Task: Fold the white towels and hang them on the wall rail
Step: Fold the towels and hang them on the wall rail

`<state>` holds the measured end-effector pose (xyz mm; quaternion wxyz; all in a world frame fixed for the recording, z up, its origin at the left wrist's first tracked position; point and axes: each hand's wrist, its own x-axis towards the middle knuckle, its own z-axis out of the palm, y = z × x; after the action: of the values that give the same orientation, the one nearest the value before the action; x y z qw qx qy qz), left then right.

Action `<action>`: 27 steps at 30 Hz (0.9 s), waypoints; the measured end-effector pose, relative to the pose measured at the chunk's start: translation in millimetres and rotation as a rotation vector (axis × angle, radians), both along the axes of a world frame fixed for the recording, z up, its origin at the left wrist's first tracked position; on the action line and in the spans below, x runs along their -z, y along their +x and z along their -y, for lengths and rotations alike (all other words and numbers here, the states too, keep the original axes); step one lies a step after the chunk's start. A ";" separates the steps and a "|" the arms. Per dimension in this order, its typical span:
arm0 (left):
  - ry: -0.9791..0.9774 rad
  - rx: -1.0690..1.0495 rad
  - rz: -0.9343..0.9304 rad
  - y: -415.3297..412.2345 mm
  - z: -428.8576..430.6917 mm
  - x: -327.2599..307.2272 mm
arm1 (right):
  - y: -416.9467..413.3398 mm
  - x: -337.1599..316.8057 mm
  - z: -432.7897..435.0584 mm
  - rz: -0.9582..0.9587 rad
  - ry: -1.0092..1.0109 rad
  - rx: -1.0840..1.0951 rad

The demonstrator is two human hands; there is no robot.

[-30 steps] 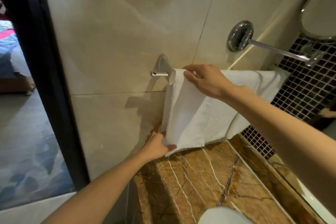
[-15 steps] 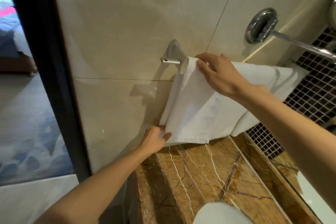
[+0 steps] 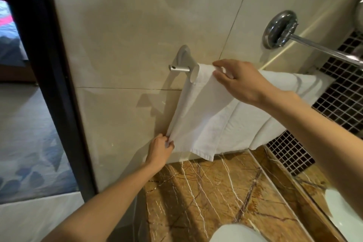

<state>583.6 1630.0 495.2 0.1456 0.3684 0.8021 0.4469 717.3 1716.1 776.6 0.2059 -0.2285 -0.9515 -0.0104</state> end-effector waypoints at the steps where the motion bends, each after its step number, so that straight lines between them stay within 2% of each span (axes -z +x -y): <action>1: 0.004 0.005 0.004 2.3 -0.3 0.9 | 0.6 0.7 0.6 -0.004 0.001 -0.004; 14: 0.097 -0.008 0.132 17.3 3.3 14.2 | -0.1 -2.3 -4.0 0.022 -0.033 0.003; 27: 0.033 -0.029 0.121 13.0 -0.1 18.8 | 5.3 24.3 -3.9 -0.156 0.108 0.019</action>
<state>596.5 1630.0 476.4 0.1813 0.3313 0.7897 0.4835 722.5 1720.1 752.3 0.2913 -0.2261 -0.9284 -0.0459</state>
